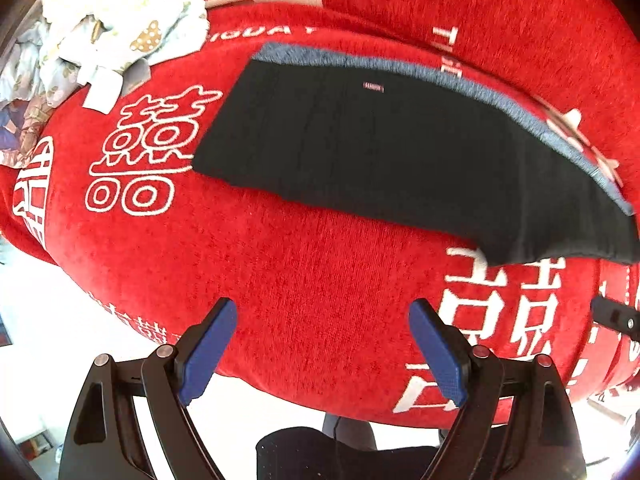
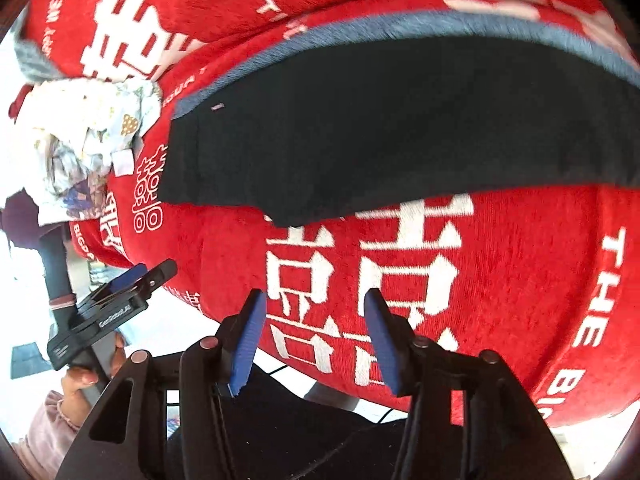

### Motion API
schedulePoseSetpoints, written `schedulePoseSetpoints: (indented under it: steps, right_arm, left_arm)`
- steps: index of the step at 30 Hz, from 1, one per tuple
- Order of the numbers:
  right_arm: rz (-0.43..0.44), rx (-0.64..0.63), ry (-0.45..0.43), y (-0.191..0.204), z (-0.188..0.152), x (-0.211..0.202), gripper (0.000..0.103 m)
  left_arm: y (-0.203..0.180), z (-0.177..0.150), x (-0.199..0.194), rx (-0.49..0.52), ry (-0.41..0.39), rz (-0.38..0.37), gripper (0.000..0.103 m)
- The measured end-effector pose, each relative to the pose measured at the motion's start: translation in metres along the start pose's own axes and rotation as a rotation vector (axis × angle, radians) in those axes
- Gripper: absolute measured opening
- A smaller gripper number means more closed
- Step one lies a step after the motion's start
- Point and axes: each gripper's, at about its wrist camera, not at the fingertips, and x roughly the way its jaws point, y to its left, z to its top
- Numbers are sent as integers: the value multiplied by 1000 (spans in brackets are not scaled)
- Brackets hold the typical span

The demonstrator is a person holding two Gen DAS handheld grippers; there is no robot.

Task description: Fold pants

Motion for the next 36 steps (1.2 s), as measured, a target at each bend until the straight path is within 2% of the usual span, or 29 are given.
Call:
schedulePoseSetpoints:
  steps: [7,13,15,16,17,18,21,22,23,25,28,33,34,35,36]
  right_arm:
    - [-51,-234,-103,79,52,-30,55]
    - [-12,-474,-224,177,120,-63,56]
    - [-22,-559,-262,208,138,-66,63]
    - [-38,-613,-279,224,147,-63,70]
    - [-62,-692,-275,245,161,-52,76]
    - [-77,-729,-259,254,166,-42,77]
    - [-162,-832,-104,280,197,32,77]
    - [-163,-835,-63,281,203,53,76]
    - [-161,-831,-25,280,209,74,71]
    - [-179,-790,35,273,226,121,66]
    - [-179,-722,60,262,245,168,66]
    - [-195,-780,122,260,253,221,66]
    - [-201,-796,132,259,253,228,64]
    - [-204,-808,147,258,253,234,58]
    - [-205,-812,184,256,252,242,50]
  left_arm:
    - [42,15,-33,-47,-80,-12,89]
    - [95,38,-49,-90,-161,-30,89]
    - [111,46,-45,-108,-183,-56,89]
    - [118,50,-39,-112,-188,-69,89]
    - [123,53,-31,-115,-188,-75,89]
    - [129,58,-19,-115,-185,-84,89]
    - [136,67,11,-113,-168,-119,86]
    - [137,72,24,-105,-166,-139,79]
    - [138,74,31,-102,-163,-145,76]
    - [140,85,50,-99,-158,-170,76]
    - [145,101,73,-91,-175,-197,76]
    - [145,120,110,-43,-142,-276,76]
    - [144,121,116,-31,-125,-287,75]
    - [142,121,118,-23,-125,-292,74]
    - [140,120,117,-7,-144,-293,57]
